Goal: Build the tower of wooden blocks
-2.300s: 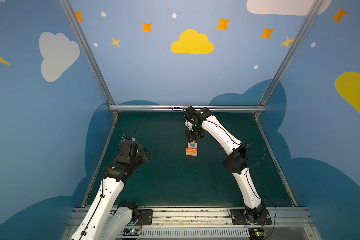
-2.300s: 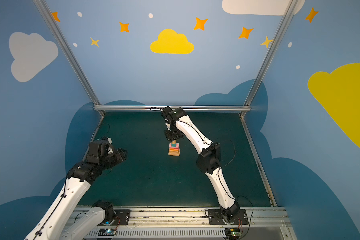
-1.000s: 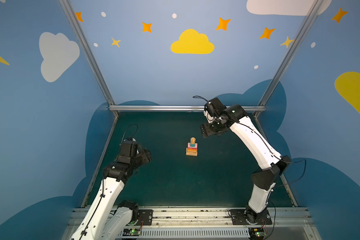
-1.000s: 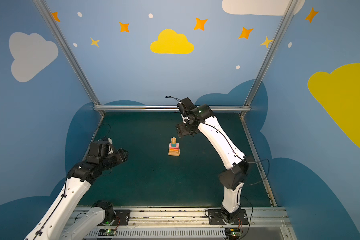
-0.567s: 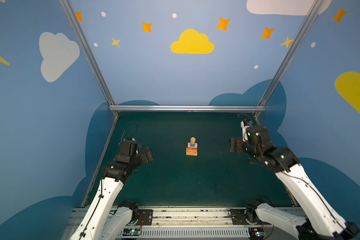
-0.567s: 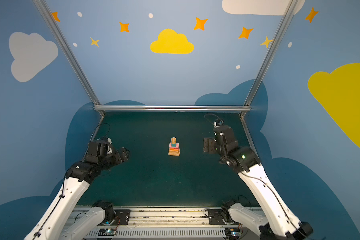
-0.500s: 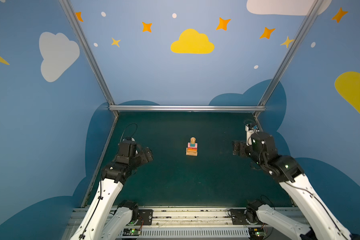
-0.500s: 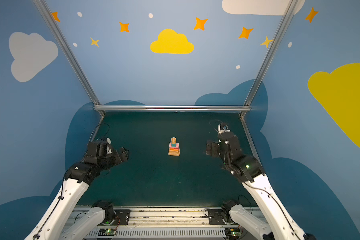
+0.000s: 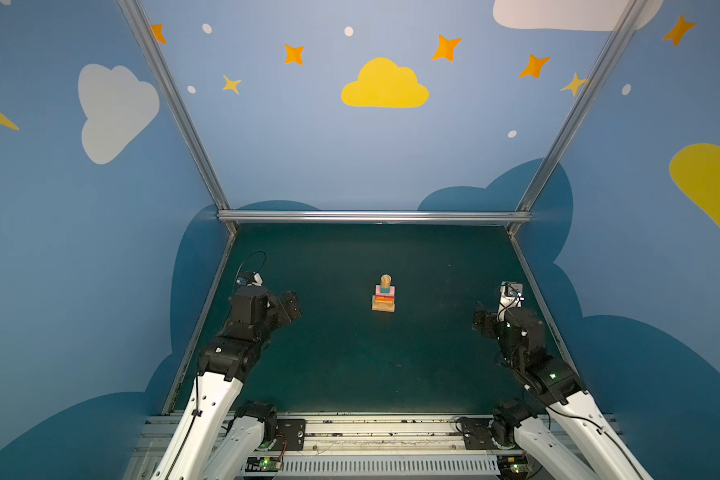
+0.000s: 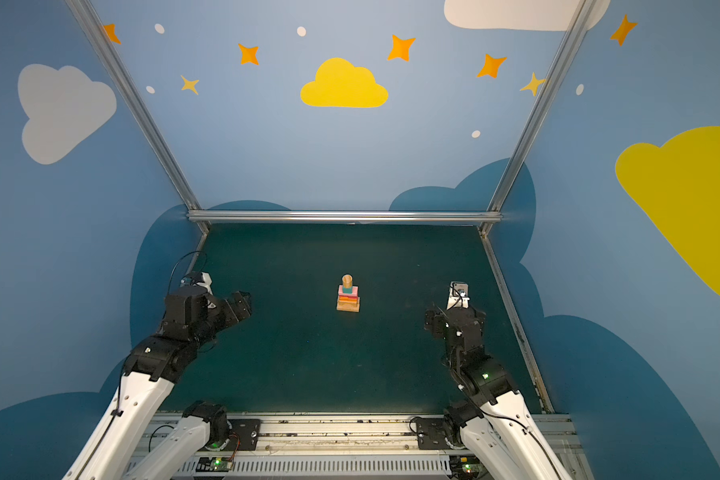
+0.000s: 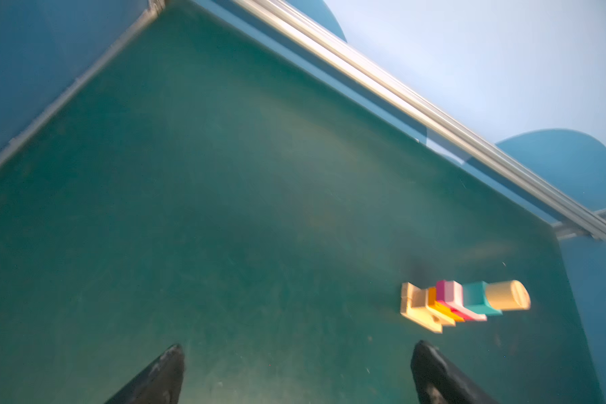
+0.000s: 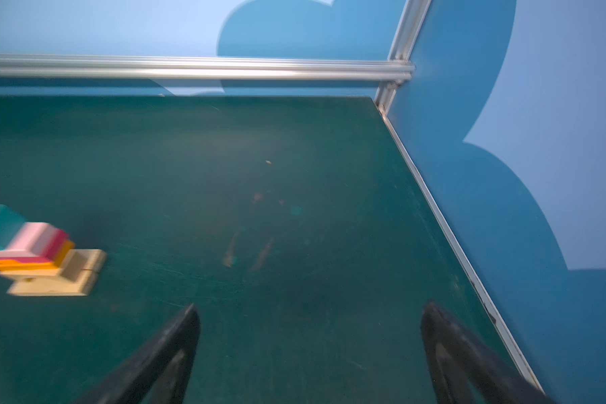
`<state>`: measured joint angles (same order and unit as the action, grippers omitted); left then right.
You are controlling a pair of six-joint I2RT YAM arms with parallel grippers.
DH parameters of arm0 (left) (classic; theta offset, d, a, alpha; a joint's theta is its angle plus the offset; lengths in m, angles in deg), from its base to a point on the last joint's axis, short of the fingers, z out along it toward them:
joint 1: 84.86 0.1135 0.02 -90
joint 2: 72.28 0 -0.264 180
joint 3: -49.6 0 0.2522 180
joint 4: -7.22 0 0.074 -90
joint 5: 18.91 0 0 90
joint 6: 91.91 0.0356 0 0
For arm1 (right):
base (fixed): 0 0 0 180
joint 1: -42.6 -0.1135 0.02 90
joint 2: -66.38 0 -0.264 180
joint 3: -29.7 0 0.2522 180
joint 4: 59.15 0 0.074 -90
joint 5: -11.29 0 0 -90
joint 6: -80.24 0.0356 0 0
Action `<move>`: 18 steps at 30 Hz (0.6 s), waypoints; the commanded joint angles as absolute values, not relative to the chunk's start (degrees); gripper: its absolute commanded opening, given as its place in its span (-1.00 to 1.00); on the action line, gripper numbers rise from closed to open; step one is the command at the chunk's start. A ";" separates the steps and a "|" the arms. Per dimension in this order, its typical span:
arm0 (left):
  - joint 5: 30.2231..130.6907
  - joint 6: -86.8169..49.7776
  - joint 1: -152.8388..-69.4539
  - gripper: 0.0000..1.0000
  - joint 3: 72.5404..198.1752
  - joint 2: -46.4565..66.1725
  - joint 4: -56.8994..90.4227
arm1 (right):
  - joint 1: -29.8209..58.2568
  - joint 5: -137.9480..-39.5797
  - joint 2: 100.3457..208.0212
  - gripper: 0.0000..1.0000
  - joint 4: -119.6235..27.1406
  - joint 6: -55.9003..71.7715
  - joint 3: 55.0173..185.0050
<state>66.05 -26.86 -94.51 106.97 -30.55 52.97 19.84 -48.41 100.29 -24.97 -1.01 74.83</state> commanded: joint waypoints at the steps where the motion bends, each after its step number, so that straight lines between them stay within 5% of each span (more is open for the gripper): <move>1: 57.86 -23.62 -94.35 1.00 101.12 -32.88 42.25 | 23.62 -49.62 101.00 0.93 -33.93 1.28 71.37; 9: 50.84 -17.13 -94.46 1.00 83.51 -35.09 16.83 | 34.51 -60.62 112.14 0.93 -48.38 4.07 66.19; 18: 49.02 -7.73 -94.27 1.00 75.88 -18.24 -7.07 | 37.26 -65.43 129.75 0.93 -64.65 -3.39 66.90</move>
<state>51.03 -12.39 -94.51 76.00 -21.98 5.80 36.86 -63.14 127.70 -55.26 -0.05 66.68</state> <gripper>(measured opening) 0.998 0.964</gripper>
